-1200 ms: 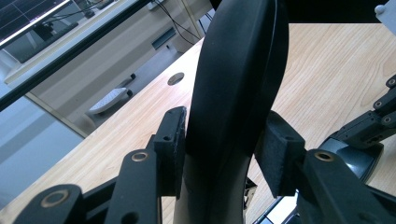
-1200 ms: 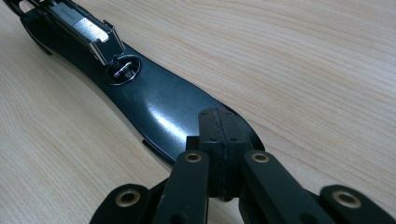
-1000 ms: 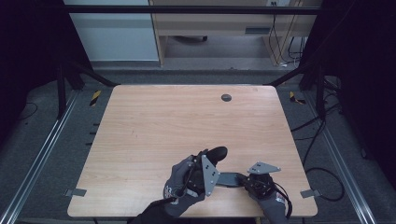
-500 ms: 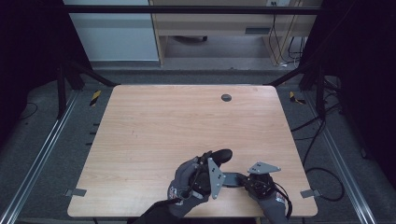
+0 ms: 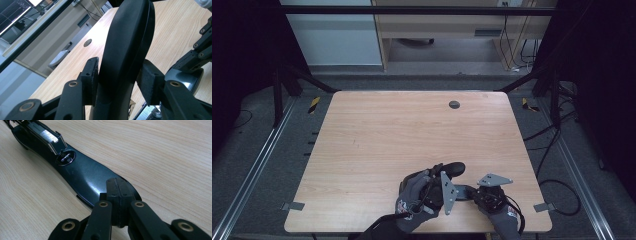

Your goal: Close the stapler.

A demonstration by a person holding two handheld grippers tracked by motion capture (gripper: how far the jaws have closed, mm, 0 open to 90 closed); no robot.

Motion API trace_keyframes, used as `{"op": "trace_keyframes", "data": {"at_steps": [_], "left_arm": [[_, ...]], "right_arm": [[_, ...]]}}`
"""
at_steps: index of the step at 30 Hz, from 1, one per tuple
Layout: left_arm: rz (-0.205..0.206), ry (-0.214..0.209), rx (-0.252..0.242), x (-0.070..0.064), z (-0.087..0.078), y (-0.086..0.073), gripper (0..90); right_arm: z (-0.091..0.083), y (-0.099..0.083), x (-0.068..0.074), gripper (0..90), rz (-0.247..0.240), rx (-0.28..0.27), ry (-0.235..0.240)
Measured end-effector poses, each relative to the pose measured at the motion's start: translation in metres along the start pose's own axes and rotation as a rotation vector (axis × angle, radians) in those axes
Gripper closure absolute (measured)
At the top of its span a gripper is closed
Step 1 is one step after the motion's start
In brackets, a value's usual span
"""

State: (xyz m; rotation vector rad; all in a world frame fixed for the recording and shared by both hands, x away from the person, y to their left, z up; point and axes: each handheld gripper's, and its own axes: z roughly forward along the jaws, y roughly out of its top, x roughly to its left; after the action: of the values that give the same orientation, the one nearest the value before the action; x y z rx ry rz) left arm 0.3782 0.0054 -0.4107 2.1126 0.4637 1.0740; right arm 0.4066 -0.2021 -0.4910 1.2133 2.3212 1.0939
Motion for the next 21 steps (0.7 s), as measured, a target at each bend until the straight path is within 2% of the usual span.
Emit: {"op": "trace_keyframes", "data": {"at_steps": [21], "left_arm": [[0.041, -0.008, 0.004, -0.0093, 0.0065, -0.0011, 52.8]], "right_arm": [[0.0006, -0.0002, -0.0007, 90.0, -0.007, -0.005, 0.0]]}}
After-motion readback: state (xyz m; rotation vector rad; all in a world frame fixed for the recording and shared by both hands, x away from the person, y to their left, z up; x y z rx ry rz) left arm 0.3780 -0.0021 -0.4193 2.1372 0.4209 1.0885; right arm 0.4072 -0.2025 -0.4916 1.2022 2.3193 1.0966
